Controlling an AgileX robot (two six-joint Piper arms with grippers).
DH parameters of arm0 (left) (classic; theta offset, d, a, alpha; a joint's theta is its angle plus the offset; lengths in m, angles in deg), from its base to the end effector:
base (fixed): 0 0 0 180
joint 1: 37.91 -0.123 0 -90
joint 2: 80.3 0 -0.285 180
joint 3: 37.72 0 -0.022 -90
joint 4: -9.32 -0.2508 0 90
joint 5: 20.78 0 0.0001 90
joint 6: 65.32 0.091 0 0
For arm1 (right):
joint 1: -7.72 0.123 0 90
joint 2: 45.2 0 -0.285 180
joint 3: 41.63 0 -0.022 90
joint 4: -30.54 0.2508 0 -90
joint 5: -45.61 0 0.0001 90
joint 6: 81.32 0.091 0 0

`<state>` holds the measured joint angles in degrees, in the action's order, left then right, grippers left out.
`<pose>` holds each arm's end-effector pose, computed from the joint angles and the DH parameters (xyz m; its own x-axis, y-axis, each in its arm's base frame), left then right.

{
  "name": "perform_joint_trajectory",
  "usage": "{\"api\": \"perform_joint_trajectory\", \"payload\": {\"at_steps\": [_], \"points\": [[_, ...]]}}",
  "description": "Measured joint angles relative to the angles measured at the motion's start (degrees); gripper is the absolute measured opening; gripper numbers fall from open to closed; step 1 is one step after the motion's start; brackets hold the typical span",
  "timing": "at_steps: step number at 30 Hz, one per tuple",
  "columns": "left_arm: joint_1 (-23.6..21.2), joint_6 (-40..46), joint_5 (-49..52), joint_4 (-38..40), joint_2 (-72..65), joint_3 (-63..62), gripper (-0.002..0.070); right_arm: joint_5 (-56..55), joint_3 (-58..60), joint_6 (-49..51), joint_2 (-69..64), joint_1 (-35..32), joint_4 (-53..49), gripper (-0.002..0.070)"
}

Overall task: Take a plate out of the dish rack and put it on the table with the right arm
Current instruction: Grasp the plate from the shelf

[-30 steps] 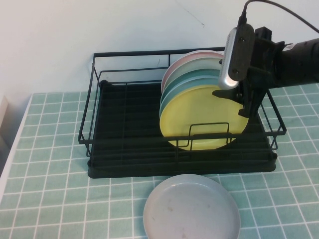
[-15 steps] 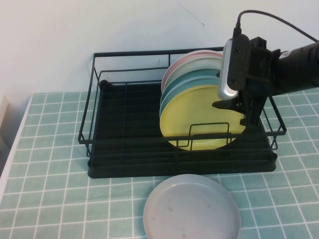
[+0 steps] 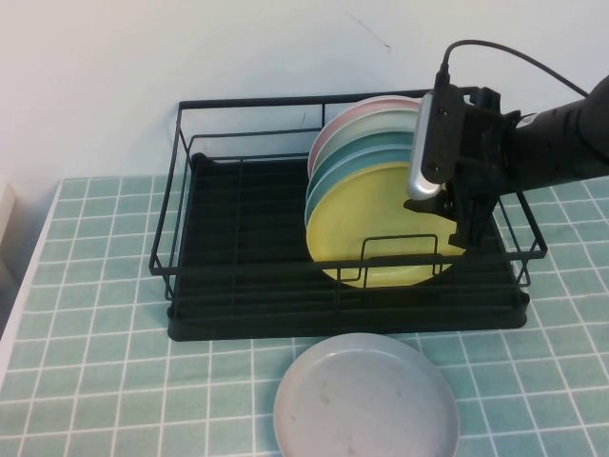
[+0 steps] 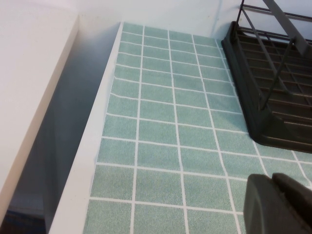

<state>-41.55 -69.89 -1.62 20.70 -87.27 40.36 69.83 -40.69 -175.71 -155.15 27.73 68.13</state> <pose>0.0535 -0.0025 0.1793 -0.2304 -0.2791 -0.9322 -0.0638 0.9603 -0.2717 0.3740 0.1605 0.2647 0.1272 -0.8398 -0.5278 -0.7852 0.2398 -0.5709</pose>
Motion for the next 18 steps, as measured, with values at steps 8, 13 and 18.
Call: {"api": "perform_joint_trajectory", "payload": {"at_steps": [8, 13, 18], "points": [[0.00, 0.00, 0.00, 0.00, 0.00, 0.00, -0.0003, -1.77, 0.00, 0.00, -1.55, 0.00, 0.00, 0.0285], [0.00, 0.00, 0.00, 0.00, 0.00, 0.00, -0.0003, -1.53, 0.00, 1.40, -1.53, 0.00, -0.14, 0.0106], [0.00, 0.00, 0.00, 0.00, 0.00, 0.00, -0.0003, -0.86, 0.11, 2.16, 2.15, 0.23, -0.83, 0.0106]]}}
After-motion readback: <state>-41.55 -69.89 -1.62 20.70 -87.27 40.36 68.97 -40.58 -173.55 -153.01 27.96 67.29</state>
